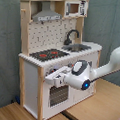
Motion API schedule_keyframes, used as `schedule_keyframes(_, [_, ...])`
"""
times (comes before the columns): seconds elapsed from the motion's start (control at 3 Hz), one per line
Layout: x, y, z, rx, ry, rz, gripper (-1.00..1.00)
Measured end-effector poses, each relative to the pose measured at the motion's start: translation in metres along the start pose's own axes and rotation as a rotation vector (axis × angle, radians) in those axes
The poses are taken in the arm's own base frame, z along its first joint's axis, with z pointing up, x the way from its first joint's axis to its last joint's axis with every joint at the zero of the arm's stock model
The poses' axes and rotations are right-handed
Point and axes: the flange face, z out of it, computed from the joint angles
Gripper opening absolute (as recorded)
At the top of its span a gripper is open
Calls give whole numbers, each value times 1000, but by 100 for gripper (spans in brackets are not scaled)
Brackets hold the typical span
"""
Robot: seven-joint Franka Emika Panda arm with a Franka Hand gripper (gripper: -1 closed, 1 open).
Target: Play with the kitchen
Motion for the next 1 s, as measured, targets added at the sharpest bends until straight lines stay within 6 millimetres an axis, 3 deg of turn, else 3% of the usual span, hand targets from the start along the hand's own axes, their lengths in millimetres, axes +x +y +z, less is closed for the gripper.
schedule_keyframes(1.0, [-3,-7,0,9,-39,322,-100])
